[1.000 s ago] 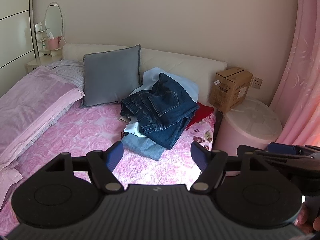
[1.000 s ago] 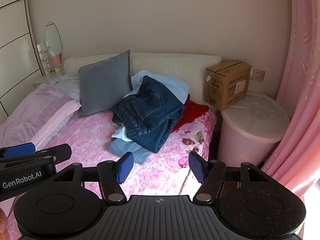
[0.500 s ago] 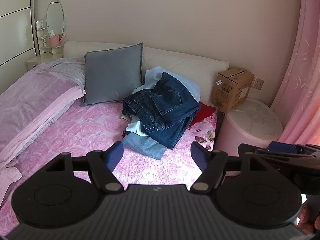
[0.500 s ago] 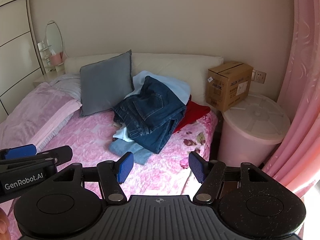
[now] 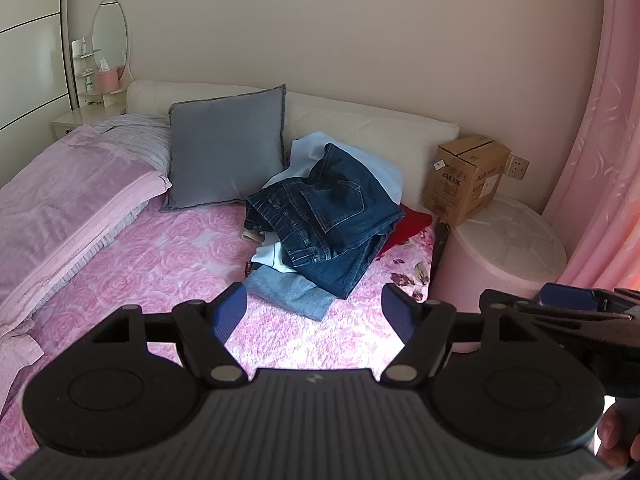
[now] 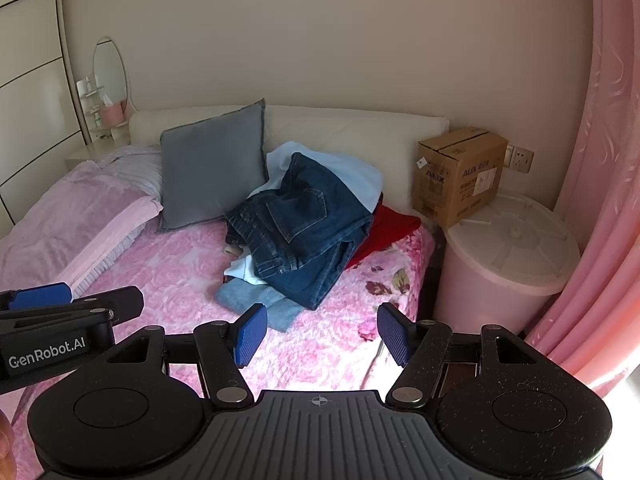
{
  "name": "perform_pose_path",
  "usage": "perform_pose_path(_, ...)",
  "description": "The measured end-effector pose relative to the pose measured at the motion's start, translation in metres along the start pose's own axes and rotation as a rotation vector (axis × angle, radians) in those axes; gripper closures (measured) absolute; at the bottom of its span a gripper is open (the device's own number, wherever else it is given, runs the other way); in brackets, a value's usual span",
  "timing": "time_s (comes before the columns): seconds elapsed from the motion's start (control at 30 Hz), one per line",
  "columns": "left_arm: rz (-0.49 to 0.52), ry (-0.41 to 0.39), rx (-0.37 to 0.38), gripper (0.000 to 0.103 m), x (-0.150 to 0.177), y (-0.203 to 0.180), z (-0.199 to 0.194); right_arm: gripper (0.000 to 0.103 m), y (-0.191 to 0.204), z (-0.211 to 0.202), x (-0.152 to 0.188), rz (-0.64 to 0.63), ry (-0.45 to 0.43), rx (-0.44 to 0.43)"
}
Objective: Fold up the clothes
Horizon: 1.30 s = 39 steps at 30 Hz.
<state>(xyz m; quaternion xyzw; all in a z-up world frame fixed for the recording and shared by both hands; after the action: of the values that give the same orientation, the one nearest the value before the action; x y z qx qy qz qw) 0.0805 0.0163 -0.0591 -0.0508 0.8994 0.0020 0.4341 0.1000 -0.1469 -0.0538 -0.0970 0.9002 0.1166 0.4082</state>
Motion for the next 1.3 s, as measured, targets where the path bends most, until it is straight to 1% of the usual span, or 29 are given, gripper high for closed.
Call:
perform_pose_path(0.4, -0.018, -0.019, -0.033, 0.031, -0.012, 0.001, 0.001, 0.038, 0.003, 0.006, -0.004, -0.011, 0.001, -0.021)
perform_pose_path(0.67, -0.042, -0.012, -0.057, 0.031, -0.019, 0.008, 0.016, 0.038, 0.002, 0.023, -0.006, -0.029, 0.017, -0.033)
perform_pose_path(1.1, -0.07, 0.022, -0.112, 0.031, -0.042, 0.001, 0.072, 0.038, -0.014, 0.078, -0.026, -0.064, 0.049, -0.06)
perform_pose_path(1.3, -0.08, 0.07, -0.137, 0.031, -0.052, -0.005, 0.116, 0.038, -0.027, 0.118, -0.042, -0.081, 0.081, -0.082)
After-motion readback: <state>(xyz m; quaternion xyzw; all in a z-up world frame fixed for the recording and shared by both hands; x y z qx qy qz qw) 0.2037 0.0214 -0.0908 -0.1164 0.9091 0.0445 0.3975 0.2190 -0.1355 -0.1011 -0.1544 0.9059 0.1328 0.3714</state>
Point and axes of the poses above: each gripper's, at about its wrist camera, not at the fingertips, and z roughly the way its jaws point, y to its left, x to its underside, the point moved 9 cm from there along z, roughly the way its jaws point, and after that the axes turned 4 degrees about -x, right-handed, at the moved point
